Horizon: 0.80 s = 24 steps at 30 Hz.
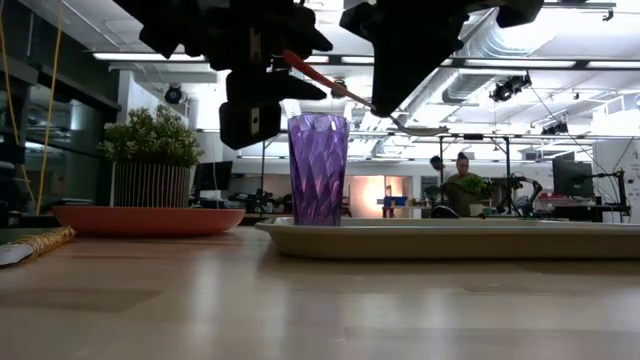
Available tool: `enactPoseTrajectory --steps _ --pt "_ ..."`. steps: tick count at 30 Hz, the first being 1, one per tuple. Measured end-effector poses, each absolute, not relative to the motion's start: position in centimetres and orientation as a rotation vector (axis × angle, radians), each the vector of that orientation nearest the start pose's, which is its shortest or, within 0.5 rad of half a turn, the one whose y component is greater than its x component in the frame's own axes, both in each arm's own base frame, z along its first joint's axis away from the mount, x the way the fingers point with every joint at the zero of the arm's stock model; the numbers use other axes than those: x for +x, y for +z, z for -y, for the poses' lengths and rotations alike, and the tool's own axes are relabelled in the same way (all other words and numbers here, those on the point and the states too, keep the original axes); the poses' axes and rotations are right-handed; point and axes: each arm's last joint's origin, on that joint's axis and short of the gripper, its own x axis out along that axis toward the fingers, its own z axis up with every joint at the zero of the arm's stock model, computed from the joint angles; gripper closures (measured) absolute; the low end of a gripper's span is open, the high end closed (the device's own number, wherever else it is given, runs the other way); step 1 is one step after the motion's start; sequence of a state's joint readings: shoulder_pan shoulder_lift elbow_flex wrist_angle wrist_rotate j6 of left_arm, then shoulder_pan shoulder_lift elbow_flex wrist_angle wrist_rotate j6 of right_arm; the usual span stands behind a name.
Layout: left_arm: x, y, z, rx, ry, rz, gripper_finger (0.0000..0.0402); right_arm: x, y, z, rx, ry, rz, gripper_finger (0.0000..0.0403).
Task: Pick and place plate/cup/fork/spoon on tray
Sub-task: Put the orange spoon on the gray serving tray to the bottom right of the purple cup
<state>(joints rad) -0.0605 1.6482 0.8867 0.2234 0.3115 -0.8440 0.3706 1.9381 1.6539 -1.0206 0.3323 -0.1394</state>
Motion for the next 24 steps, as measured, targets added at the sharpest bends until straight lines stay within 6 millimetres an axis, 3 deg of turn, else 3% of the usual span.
enactPoseTrajectory --steps 7,16,24 --pt "33.8 18.8 2.9 -0.857 -0.095 -0.690 0.0390 36.7 24.7 -13.4 -0.573 0.120 -1.237 0.0403" --pt "33.5 18.3 2.4 -0.773 -0.060 -0.719 0.0400 36.7 24.8 -13.3 -0.538 0.081 -1.237 0.0396" --pt "33.4 18.4 1.5 -0.745 -0.051 -0.732 0.0401 35.6 26.6 -12.7 -0.503 -0.031 -1.209 0.0275"
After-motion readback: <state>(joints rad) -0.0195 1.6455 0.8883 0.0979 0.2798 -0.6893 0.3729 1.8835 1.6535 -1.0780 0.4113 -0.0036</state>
